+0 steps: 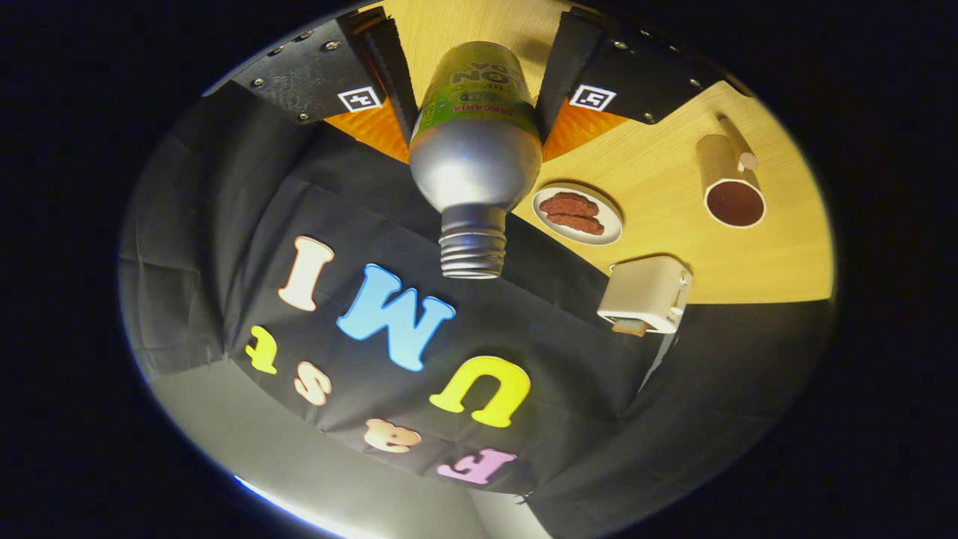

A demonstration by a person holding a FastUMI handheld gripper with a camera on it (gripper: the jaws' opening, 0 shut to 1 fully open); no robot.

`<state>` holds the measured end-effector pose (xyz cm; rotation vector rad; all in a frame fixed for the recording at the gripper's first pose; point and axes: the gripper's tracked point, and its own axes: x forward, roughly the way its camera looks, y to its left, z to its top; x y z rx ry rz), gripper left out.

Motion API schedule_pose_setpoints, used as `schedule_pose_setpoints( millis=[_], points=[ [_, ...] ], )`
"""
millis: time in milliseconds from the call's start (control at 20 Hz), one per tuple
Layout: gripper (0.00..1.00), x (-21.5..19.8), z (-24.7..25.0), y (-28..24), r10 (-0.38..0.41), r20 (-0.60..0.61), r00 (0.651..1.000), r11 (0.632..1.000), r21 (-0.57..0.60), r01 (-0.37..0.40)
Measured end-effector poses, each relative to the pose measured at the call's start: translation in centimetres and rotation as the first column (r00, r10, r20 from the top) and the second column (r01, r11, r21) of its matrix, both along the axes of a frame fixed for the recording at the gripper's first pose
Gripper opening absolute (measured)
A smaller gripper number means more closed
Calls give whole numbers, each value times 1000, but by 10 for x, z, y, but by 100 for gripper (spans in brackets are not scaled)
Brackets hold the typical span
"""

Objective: Take the bottle from table, then pour the juice into the cup, finally place the bottle on the coaster

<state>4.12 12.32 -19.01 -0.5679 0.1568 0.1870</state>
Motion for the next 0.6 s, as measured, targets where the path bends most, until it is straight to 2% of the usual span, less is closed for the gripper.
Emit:
schedule_pose_setpoints(
  millis=[200,400,600],
  points=[
    [77,-7,-6,29,53,-9,999,991,-119,-54],
    [77,-5,-15,44,35,-43,998,975,-216,-44],
    [77,-8,-31,57,46,-71,996,943,-327,-67]
  ],
)
